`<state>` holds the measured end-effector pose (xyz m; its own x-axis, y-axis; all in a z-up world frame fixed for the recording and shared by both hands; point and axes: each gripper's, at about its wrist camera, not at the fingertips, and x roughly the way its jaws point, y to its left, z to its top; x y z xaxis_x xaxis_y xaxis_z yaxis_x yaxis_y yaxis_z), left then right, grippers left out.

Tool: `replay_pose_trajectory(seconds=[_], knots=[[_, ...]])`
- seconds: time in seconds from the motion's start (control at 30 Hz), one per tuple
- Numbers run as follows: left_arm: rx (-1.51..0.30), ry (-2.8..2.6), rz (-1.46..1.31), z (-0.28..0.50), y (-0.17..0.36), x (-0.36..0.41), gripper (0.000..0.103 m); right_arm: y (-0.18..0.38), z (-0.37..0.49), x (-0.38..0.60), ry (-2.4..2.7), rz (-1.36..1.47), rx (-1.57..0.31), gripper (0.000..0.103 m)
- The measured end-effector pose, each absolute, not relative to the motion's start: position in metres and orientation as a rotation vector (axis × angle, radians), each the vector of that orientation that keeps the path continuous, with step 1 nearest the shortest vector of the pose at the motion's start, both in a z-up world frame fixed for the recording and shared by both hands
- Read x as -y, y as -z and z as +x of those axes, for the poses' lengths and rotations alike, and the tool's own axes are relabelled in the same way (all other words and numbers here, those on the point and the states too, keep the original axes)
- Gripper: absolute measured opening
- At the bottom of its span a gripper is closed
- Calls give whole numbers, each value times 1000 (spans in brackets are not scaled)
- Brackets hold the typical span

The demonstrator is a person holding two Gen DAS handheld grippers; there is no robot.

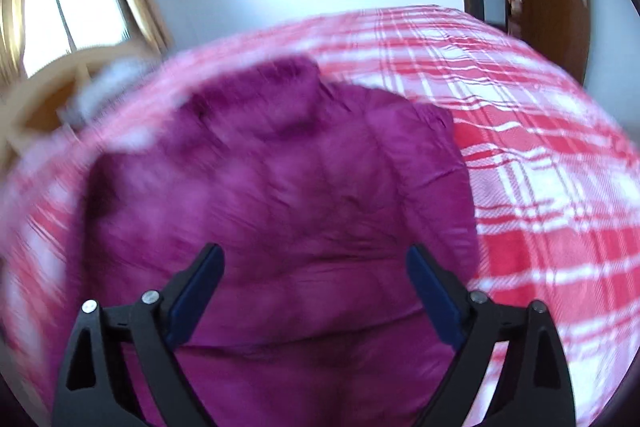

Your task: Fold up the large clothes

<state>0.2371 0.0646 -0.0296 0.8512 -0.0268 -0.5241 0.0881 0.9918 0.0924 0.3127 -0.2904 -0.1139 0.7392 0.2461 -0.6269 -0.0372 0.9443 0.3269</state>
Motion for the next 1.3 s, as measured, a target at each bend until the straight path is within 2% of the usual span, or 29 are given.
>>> replay_pose_trajectory(seconds=[0.1, 0.23, 0.27, 0.3, 0.33, 0.37, 0.53, 0.57, 0.6, 0.63, 0.67, 0.7, 0.8, 0.93, 0.97, 1.0, 1.07, 1.13, 1.2, 1.3], knots=[[-649, -2, 70, 240, 72, -82, 3, 98, 292, 264, -313, 397, -718, 95], [-746, -38, -31, 244, 117, -91, 3, 119, 288, 203, -523, 444, -872, 95], [-758, -42, -36, 245, 123, -90, 3, 128, 289, 185, -561, 435, -926, 90], [-780, -42, -44, 246, 131, -89, 3, 133, 290, 175, -583, 422, -953, 57], [-793, -37, -51, 246, 137, -88, 3, 136, 291, 158, -597, 366, -986, 33], [-807, -28, -67, 245, 142, -90, 3, 133, 291, 152, -593, 337, -984, 22], [-786, 42, -143, 245, 137, -98, 4, 57, 277, 141, -597, 187, -826, 19], [-787, 67, -165, 245, 135, -100, 11, 42, 276, 143, -586, 157, -794, 18], [-785, 73, -176, 245, 134, -101, 39, 25, 274, 147, -557, 109, -758, 18], [-780, 76, -183, 245, 132, -101, 61, 19, 275, 148, -537, 77, -746, 18], [-774, 84, -185, 244, 130, -100, 96, 16, 277, 152, -504, 47, -743, 18], [-756, 92, -194, 241, 127, -100, 99, 17, 282, 159, -455, 22, -745, 18], [-754, 101, -214, 239, 120, -98, 99, 41, 305, 193, -313, -8, -804, 18], [-762, 68, -187, 249, 114, -94, 99, 104, 332, 244, -153, 23, -933, 19], [-764, 60, -171, 253, 114, -93, 99, 112, 332, 253, -139, 26, -949, 21], [-771, 49, -144, 258, 111, -90, 99, 124, 332, 266, -148, 52, -971, 27], [-761, 48, -118, 267, 102, -83, 99, 130, 327, 277, -187, 111, -964, 34], [-733, 50, -106, 279, 91, -75, 99, 132, 323, 276, -235, 146, -944, 34], [-699, 40, -71, 297, 79, -62, 99, 128, 320, 271, -272, 155, -925, 28], [-701, -8, 6, 323, 80, -46, 99, 124, 326, 251, -324, 159, -899, 28]])
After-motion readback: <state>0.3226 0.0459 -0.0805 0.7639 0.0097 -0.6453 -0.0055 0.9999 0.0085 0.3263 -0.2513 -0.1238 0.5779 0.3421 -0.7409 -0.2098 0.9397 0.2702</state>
